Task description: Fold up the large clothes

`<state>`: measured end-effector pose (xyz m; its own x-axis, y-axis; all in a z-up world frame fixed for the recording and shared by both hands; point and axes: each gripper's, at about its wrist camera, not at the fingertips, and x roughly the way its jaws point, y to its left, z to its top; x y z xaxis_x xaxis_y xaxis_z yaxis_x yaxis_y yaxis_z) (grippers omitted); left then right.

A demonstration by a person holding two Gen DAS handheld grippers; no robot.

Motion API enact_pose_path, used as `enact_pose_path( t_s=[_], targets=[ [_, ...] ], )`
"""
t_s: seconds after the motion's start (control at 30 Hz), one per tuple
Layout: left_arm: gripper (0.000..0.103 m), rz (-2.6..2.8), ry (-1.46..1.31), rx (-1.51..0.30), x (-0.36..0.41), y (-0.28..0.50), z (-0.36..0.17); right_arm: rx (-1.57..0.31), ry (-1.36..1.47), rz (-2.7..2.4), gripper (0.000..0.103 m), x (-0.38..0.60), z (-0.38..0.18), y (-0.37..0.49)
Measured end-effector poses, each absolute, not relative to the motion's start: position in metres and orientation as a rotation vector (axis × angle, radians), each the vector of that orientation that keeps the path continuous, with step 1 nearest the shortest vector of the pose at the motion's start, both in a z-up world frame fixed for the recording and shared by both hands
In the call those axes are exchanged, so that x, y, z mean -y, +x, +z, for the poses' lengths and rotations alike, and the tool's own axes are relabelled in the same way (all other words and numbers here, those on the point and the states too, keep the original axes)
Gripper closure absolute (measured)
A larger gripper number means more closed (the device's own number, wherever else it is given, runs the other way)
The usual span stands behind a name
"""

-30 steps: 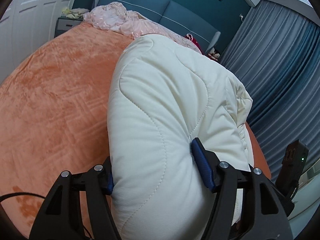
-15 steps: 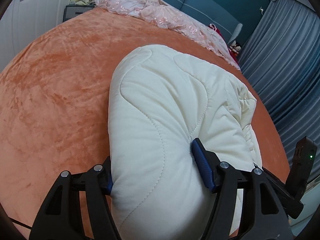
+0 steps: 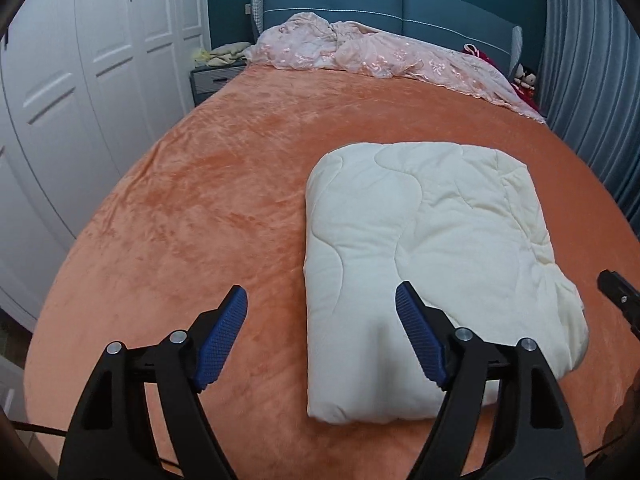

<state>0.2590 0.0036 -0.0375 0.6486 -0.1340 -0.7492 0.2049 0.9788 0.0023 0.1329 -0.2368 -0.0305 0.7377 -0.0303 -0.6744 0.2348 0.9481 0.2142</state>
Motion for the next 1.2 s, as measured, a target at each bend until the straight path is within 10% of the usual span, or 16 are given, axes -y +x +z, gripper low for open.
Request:
enact_pose_path(
  t_s=[0.1,0.53,0.8,1.2],
  targets=[
    [0.029,-0.141,0.134,-0.885,0.013,0.243,-0.049,-0.796,0.232,-0.080,0.100,0.209,-0.036,0.133],
    [0.021,-0.055,0.134,-0.956,0.037,0.253,-0.103,-0.978,0.136,-0.138,0.100,0.198,-0.123,0.159],
    [0.022,-0.060,0.112,-0.925,0.036,0.221,-0.062,-0.869,0.137,-0.163,0.096,0.189,-0.061,0.122],
    [0.016,-0.083,0.059,-0.846,0.023,0.089,0.018,-0.723,0.149,-0.201,0.057,0.172,0.017,-0.016]
  ],
)
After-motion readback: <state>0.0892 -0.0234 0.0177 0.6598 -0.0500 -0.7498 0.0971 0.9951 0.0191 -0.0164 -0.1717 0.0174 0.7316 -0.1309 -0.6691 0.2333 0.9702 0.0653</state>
